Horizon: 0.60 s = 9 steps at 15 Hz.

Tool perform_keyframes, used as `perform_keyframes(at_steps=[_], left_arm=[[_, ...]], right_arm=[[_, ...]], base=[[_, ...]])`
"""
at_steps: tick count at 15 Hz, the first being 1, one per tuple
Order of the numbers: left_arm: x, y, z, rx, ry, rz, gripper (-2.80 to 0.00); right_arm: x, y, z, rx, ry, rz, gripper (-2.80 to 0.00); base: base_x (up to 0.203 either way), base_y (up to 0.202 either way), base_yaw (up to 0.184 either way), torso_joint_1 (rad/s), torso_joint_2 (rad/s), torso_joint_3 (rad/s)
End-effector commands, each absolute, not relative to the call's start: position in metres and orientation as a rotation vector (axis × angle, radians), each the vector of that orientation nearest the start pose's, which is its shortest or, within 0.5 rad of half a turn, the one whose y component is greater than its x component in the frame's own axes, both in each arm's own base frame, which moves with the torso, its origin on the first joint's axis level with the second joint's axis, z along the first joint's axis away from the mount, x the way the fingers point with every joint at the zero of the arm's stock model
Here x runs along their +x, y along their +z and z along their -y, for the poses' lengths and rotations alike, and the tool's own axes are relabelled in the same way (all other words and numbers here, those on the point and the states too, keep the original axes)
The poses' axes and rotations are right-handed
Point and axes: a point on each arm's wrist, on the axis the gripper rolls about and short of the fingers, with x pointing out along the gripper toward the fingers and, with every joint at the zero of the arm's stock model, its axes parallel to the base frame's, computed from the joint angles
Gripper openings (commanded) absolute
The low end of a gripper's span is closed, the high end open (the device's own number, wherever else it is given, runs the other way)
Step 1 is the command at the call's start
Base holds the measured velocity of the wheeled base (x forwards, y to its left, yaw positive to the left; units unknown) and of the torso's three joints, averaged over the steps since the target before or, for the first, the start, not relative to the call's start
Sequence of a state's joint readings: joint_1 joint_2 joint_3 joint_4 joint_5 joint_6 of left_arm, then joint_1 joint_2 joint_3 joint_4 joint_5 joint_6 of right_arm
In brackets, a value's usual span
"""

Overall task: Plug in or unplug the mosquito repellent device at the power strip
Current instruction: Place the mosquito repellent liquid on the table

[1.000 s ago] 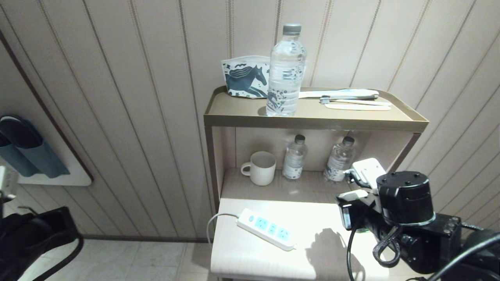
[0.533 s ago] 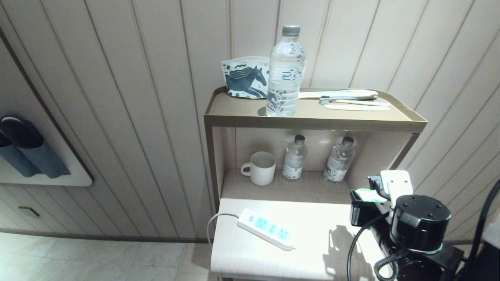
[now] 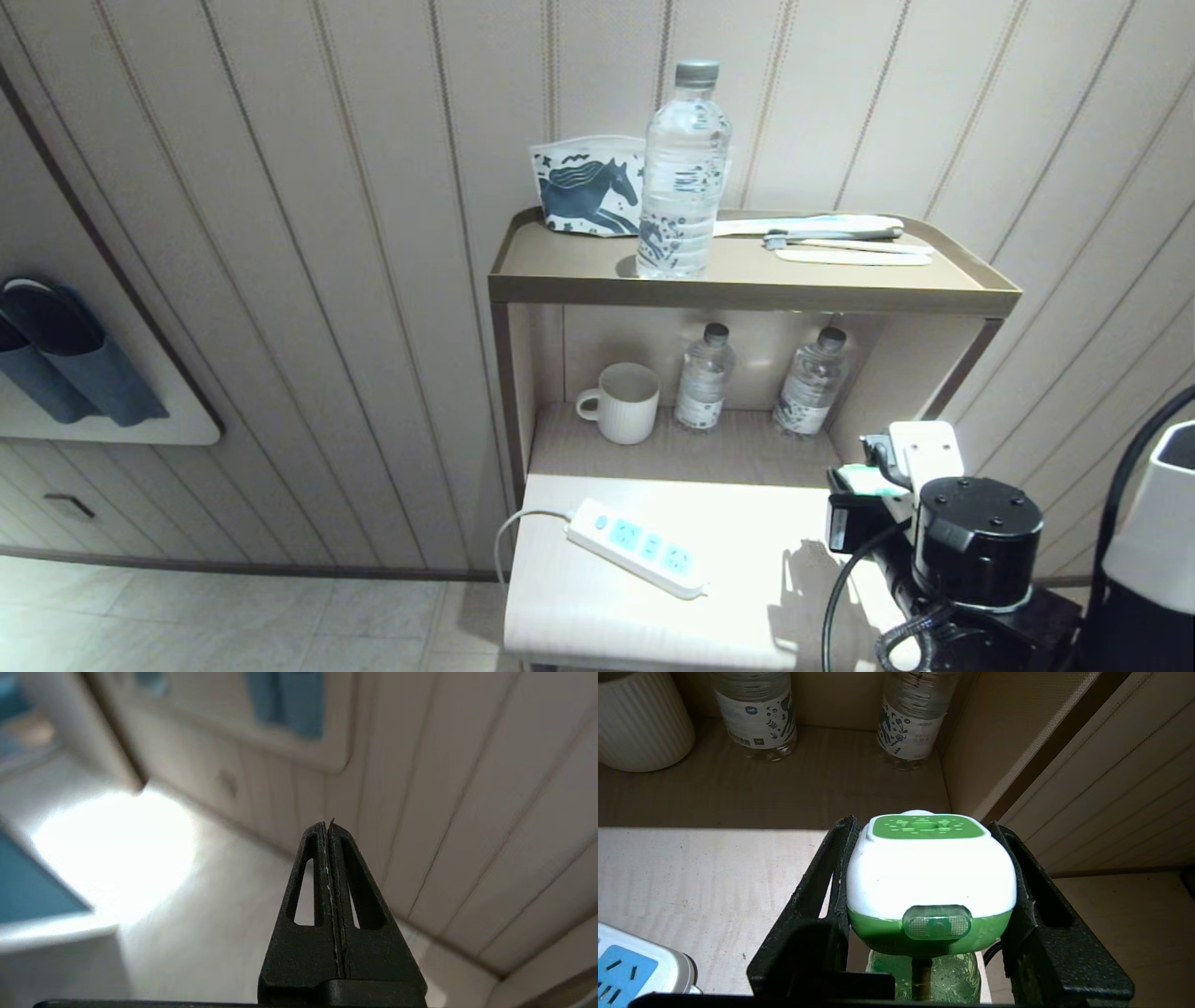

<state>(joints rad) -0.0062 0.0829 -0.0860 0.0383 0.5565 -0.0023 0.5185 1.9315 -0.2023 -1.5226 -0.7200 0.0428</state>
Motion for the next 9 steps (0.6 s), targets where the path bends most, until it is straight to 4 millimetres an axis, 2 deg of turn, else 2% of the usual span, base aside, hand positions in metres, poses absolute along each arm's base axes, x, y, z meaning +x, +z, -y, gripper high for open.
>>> perform_keyframes(at_steps=[1, 5, 9], left_arm=[[-0.031, 0.092, -0.008, 0.036, 0.392, 0.033, -2.80], [-0.024, 0.078, 0.001, 0.056, -0.041, -0.007, -2.80], [-0.023, 0.075, 0.000, -0.003, 0.009, -0.003, -2.80]], right_arm=[[0.222, 0.076, -0.111, -0.052, -0.206, -0.141, -2.80], [0.219, 0.073, -0.109, -0.055, -0.205, -0.161, -2.80], [0.218, 0.064, -0.110, -0.051, -0.198, -0.189, -2.80]], base=[[0.000, 0.000, 0.000, 0.000, 0.00, 0.000], [0.000, 0.000, 0.000, 0.000, 0.00, 0.000], [0.000, 0.000, 0.000, 0.000, 0.00, 0.000]])
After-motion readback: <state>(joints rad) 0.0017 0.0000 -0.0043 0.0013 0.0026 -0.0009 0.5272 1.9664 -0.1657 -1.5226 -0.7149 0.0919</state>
